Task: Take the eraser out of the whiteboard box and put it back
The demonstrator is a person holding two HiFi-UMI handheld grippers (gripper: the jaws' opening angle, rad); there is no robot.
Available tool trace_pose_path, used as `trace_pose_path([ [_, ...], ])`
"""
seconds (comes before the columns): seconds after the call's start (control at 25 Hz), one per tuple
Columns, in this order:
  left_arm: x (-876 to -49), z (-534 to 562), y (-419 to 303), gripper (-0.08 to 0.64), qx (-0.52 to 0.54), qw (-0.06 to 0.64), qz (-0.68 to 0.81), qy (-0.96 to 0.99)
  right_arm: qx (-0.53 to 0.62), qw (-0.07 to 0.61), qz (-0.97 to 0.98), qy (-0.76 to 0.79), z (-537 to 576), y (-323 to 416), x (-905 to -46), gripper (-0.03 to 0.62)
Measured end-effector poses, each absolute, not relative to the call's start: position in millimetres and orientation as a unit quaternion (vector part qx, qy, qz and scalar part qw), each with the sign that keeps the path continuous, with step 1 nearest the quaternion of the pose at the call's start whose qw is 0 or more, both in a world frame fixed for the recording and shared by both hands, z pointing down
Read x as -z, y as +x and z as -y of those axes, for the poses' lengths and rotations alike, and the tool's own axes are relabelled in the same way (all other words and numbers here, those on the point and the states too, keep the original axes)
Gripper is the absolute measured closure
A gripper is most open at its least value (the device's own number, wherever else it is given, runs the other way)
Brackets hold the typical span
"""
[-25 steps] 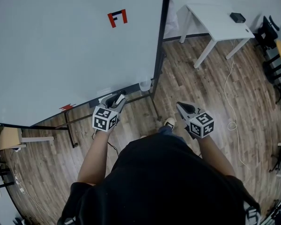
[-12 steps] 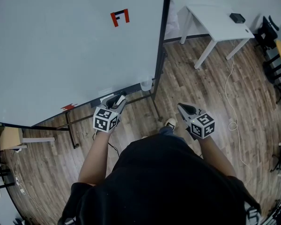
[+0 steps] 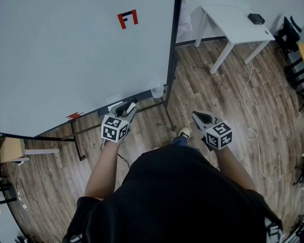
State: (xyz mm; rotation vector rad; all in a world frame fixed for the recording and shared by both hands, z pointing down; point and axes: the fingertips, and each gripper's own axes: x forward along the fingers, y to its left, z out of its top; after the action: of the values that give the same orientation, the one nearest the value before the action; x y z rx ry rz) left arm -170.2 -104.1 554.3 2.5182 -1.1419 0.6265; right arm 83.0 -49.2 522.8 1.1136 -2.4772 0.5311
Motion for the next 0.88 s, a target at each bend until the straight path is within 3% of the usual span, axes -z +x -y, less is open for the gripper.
trace_pose_path([
  [0.88, -548, 127, -139, 0.41, -0.215, 0.146, 0.389, 0.884, -0.201, 0.183, 0.873, 0.405, 58, 107, -528, 0.597],
])
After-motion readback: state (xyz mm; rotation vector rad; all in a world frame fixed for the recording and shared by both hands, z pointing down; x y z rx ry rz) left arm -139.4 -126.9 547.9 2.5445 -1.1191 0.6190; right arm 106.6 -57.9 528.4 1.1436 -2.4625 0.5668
